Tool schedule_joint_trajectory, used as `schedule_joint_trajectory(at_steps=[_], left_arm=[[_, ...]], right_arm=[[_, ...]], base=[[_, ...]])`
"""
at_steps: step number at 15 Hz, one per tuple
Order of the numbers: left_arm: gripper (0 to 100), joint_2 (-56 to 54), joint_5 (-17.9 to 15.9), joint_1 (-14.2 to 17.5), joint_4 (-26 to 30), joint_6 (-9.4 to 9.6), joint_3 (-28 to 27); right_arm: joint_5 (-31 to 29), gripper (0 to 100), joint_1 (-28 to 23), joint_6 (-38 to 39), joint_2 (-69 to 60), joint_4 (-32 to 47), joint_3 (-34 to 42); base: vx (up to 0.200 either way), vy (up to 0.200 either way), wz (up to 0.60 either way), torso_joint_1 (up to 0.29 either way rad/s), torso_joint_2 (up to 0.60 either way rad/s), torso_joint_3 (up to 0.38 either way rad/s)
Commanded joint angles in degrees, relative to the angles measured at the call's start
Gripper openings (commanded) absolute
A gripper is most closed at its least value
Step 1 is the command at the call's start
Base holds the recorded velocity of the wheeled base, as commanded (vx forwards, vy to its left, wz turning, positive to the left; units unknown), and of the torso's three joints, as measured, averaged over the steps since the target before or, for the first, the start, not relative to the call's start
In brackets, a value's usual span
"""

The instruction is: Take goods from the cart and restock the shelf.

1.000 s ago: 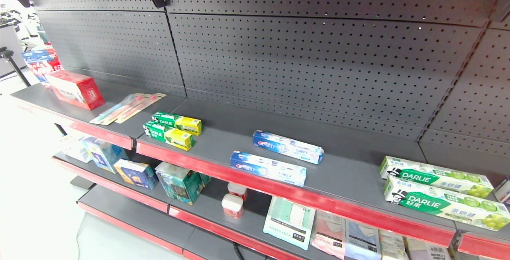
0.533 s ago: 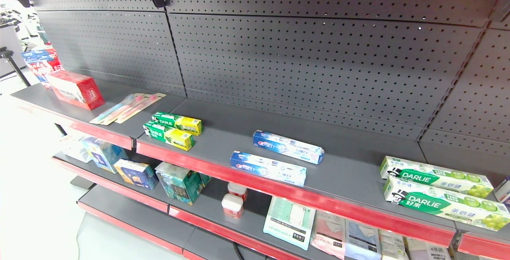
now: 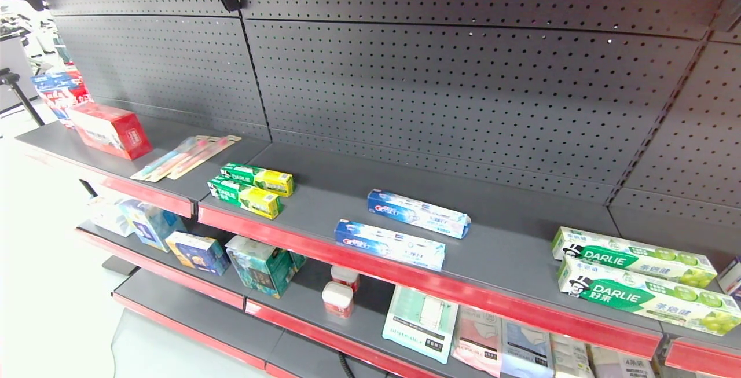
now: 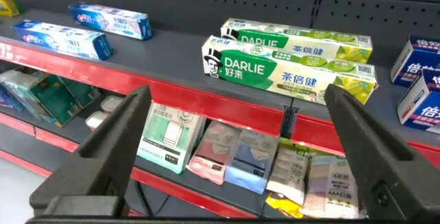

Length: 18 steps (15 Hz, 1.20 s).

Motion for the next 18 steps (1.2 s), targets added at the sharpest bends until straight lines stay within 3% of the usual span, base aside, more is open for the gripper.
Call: schedule_joint_trajectory(at_steps=[1, 13, 18], left_arm=[[100, 0.0, 0.0, 0.0, 0.0, 0.0, 0.0], [100, 0.0, 0.0, 0.0, 0.0, 0.0, 0.0], [100, 0.3, 0.0, 0.0, 0.0, 0.35, 0.0]], right_arm=[[0.1, 100, 0.0, 0.0, 0.1, 0.0, 0.0], [0.1, 100, 0.0, 0.5, 0.0, 0.0, 0.0], [0.0, 100, 0.0, 0.0, 0.1, 0.0, 0.0]], base=[[0.0, 0.0, 0.0, 0.0, 0.0, 0.0], [0.0, 0.0, -0.6, 0.005, 0.0, 0.0], [0.0, 0.0, 0.0, 0.0, 0.0, 0.0]])
